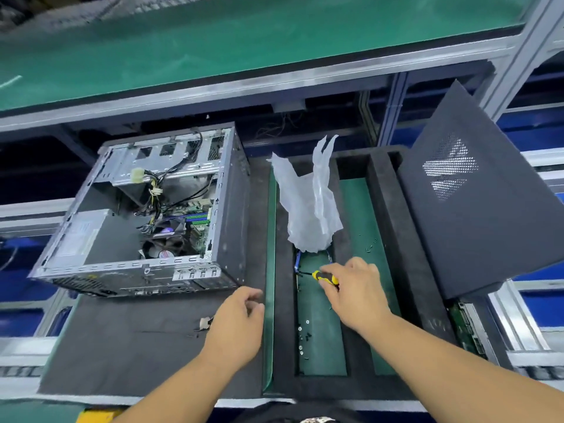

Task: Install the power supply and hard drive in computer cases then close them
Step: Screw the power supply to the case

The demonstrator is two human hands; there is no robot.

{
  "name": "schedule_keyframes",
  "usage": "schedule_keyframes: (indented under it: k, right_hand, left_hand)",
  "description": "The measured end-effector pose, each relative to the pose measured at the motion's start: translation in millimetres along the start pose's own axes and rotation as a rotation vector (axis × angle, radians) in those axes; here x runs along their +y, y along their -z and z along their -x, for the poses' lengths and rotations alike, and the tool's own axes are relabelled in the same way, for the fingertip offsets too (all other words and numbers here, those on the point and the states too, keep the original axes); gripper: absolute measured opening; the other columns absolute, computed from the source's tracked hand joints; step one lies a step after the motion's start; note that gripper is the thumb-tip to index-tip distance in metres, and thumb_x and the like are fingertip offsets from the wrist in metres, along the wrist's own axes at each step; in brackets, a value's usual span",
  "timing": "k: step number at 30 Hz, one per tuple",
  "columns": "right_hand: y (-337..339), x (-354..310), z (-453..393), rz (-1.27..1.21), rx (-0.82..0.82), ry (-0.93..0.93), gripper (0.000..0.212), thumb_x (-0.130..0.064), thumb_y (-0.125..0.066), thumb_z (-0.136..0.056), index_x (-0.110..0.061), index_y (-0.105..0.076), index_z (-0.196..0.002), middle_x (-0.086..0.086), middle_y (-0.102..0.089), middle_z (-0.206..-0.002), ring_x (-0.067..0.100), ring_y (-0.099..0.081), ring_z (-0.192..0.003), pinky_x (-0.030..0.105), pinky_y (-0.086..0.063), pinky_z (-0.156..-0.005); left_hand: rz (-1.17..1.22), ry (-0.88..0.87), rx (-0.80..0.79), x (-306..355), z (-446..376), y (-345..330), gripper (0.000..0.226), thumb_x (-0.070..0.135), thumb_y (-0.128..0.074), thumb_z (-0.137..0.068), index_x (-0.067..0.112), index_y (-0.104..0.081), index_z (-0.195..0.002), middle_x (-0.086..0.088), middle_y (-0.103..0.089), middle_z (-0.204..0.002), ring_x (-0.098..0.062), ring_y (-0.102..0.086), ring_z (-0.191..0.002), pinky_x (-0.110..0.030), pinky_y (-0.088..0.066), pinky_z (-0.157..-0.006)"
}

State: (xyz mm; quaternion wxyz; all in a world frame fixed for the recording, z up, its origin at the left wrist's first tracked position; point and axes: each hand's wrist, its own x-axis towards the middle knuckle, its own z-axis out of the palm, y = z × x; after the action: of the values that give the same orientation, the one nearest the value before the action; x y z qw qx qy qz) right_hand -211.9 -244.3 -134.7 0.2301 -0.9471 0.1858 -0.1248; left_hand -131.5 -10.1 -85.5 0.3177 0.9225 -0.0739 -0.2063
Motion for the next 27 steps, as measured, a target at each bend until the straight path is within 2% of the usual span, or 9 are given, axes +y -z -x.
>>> schedule_keyframes:
  k: [2,5,10,16,17,19,21,24,27]
  right_hand:
    - [-6.6,-3.3,-12.0,0.043,-0.004,-0.003,0.015,-0.038,-0.074,-0.09,-0.036,-0.075,-0.105,-0.017,-0.048,-0.068,0.02,-0.055,-0.086,0.041,-0.042,-0.077]
    - [-14.5,-4.4,-23.4,0.108,-0.071,-0.008,0.018,-0.042,-0.066,-0.094,-0.038,-0.072,-0.11,-0.013,-0.059,-0.074,0.019,-0.053,-0.093,0.04,-0.041,-0.082]
    - [-16.6,-0.6,-17.9,0.111,-0.143,-0.022,0.018,-0.041,-0.062,-0.095,-0.037,-0.072,-0.11,-0.012,-0.054,-0.074,0.017,-0.048,-0.094,0.038,-0.04,-0.083]
    - [4.5,-1.6,-3.5,-0.026,-0.109,-0.096,0.018,-0.034,-0.069,-0.094,-0.033,-0.074,-0.111,-0.018,-0.04,-0.073,0.013,-0.044,-0.088,0.033,-0.043,-0.084]
    - [10.7,-1.3,0.2,-0.072,-0.086,-0.125,0.019,-0.032,-0.07,-0.093,-0.033,-0.074,-0.112,-0.018,-0.04,-0.074,0.01,-0.044,-0.086,0.029,-0.043,-0.079]
    - [24.3,0.0,9.1,-0.15,-0.061,-0.191,0.02,-0.033,-0.07,-0.092,-0.036,-0.071,-0.112,-0.016,-0.046,-0.078,0.002,-0.047,-0.083,0.019,-0.039,-0.069]
    - [38.9,1.5,18.1,-0.23,-0.069,-0.258,0.02,-0.036,-0.07,-0.091,-0.045,-0.067,-0.109,-0.013,-0.051,-0.085,-0.002,-0.052,-0.08,0.011,-0.035,-0.066]
    - [59.3,0.5,27.8,-0.371,-0.075,-0.349,0.016,-0.036,-0.071,-0.09,-0.05,-0.066,-0.098,-0.009,-0.056,-0.091,0.003,-0.057,-0.072,0.015,-0.039,-0.065]
    - [74.1,-4.3,37.0,-0.59,-0.062,-0.392,0.016,-0.029,-0.073,-0.09,-0.044,-0.071,-0.095,-0.012,-0.061,-0.078,0.005,-0.052,-0.054,0.015,-0.037,-0.053]
  left_hand:
    - [-0.001,0.004,-0.005,-1.5,2.7,2.0,0.022,0.025,-0.058,-0.097,0.047,-0.059,-0.096,0.02,-0.067,-0.092,0.009,-0.061,-0.083,-0.006,-0.041,-0.068]
    - [0.063,0.03,-0.027,-3.9,5.5,8.4,0.022,0.025,-0.056,-0.098,0.044,-0.061,-0.106,0.017,-0.066,-0.094,-0.001,-0.063,-0.074,-0.021,-0.048,-0.063]
    - [0.139,0.024,-0.008,-7.5,9.9,10.1,0.021,0.018,-0.058,-0.099,0.037,-0.064,-0.107,0.009,-0.065,-0.089,0.006,-0.061,-0.069,-0.009,-0.044,-0.049]
    - [0.147,0.02,-0.05,-3.2,8.0,2.4,0.021,0.019,-0.063,-0.096,0.034,-0.065,-0.11,0.013,-0.067,-0.082,0.006,-0.063,-0.075,-0.004,-0.046,-0.065]
    - [0.157,0.017,-0.072,-0.5,6.6,1.0,0.021,0.02,-0.064,-0.095,0.035,-0.065,-0.109,0.017,-0.067,-0.081,0.002,-0.063,-0.074,-0.007,-0.048,-0.074]
    - [0.21,0.03,-0.126,6.5,2.4,-2.7,0.019,0.021,-0.065,-0.094,0.035,-0.065,-0.107,0.018,-0.066,-0.081,-0.008,-0.064,-0.076,-0.028,-0.057,-0.081]
    - [0.28,0.056,-0.158,18.3,-1.2,-7.0,0.015,0.021,-0.063,-0.097,0.033,-0.066,-0.107,0.01,-0.068,-0.087,-0.01,-0.065,-0.072,-0.031,-0.055,-0.068]
    - [0.548,0.214,-0.244,40.0,-6.8,-15.5,0.014,0.022,-0.056,-0.103,0.017,-0.065,-0.113,-0.013,-0.072,-0.1,-0.012,-0.067,-0.064,-0.024,-0.05,-0.054]
    - [0.754,0.36,-0.352,57.0,-12.4,-24.3,0.025,0.026,-0.056,-0.105,0.005,-0.062,-0.115,-0.02,-0.071,-0.095,-0.021,-0.066,-0.062,-0.027,-0.048,-0.05]
